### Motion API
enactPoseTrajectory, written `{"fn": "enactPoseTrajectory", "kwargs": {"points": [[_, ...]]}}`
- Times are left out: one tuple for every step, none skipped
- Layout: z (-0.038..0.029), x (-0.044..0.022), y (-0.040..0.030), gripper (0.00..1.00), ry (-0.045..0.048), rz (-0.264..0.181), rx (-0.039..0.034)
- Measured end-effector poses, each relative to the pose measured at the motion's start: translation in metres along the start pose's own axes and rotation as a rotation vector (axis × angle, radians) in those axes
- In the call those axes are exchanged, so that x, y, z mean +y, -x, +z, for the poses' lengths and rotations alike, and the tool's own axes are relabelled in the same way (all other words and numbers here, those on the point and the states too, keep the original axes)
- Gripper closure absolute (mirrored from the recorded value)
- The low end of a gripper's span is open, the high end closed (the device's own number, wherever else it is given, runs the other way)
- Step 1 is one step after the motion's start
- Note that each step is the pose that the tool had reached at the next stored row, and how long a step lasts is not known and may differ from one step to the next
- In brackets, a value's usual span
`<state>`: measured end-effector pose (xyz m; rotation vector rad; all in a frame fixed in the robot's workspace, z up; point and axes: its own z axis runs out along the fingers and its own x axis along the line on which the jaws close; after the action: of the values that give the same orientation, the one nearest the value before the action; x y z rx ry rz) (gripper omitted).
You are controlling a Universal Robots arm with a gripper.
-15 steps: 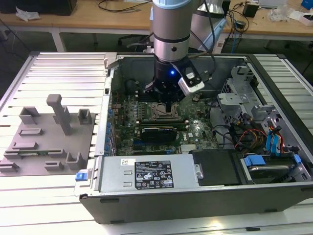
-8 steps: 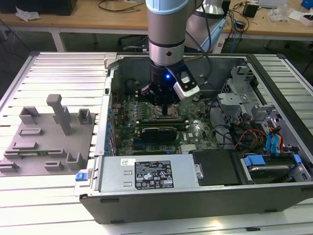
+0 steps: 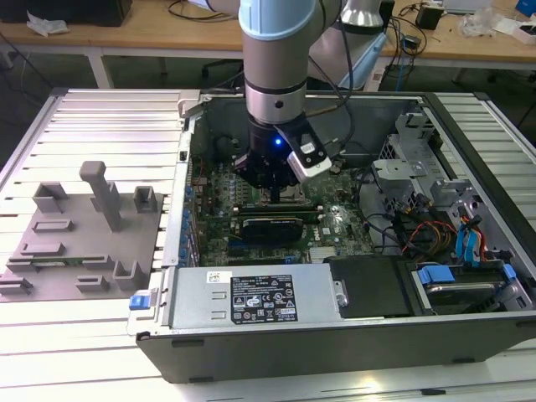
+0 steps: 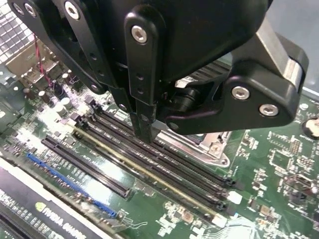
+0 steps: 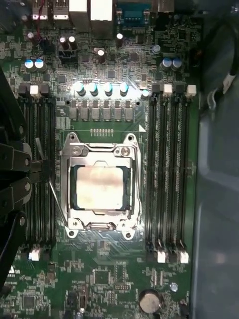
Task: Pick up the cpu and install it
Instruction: 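Install the second cpu locking lever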
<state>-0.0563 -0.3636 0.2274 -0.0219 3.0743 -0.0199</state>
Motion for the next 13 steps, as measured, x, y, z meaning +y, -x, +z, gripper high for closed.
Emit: {"fn": "enactPoseTrajectory", "kwargs": {"points": [[0.0009,-0.0006,-0.0007,0.89,0.0003,0.000,-0.0001],[0.0033,-0.0014,-0.0023,0.89,0.0016,0.000,0.0001],[0.0061,-0.0021,-0.0036,0.89,0.0047,0.000,-0.0001],[0.0071,-0.0022,-0.0041,0.89,0.0054,0.000,-0.0001],[0.0074,-0.0022,-0.0043,0.89,0.0054,0.000,0.0000],[0.0082,-0.0022,-0.0055,0.89,0.0062,0.001,-0.0002],[0.0089,-0.0021,-0.0072,0.89,0.0070,0.001,-0.0001],[0.0093,-0.0021,-0.0081,0.89,0.0075,0.001,-0.0001],[0.0100,-0.0022,-0.0097,0.89,0.0087,0.001,-0.0001],[0.0103,-0.0022,-0.0103,0.89,0.0093,0.001,-0.0001],[0.0113,-0.0023,-0.0120,0.89,0.0124,0.001,-0.0002],[0.0120,-0.0023,-0.0131,0.89,0.0144,0.001,-0.0002],[0.0125,-0.0024,-0.0140,0.89,0.0167,0.001,-0.0001]]}}
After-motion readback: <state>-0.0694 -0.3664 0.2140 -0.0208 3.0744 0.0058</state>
